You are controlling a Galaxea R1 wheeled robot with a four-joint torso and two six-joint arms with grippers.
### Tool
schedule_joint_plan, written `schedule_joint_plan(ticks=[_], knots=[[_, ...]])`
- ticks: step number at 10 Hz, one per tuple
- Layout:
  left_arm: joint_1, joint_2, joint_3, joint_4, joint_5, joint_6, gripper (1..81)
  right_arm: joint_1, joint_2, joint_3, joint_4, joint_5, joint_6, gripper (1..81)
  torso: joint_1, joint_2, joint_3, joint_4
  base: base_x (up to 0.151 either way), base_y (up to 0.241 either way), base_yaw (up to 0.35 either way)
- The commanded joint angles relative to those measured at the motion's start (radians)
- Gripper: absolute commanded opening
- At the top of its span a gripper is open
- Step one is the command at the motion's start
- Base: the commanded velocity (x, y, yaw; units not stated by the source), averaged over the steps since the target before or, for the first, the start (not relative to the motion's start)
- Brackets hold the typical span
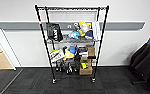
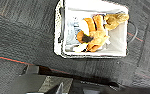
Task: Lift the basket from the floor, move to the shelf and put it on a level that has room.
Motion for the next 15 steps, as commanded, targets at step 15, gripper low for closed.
schedule_joint_plan(ticks=[15], knots=[[-0.083,-0.035,0.006,-0.019,0.065,-0.003,81.1,0.232,0.091,-0.053,0.040,-0.055,0.009,81.1,0.322,-0.506,-0.180,0.030,0.000,0.000,0.000]])
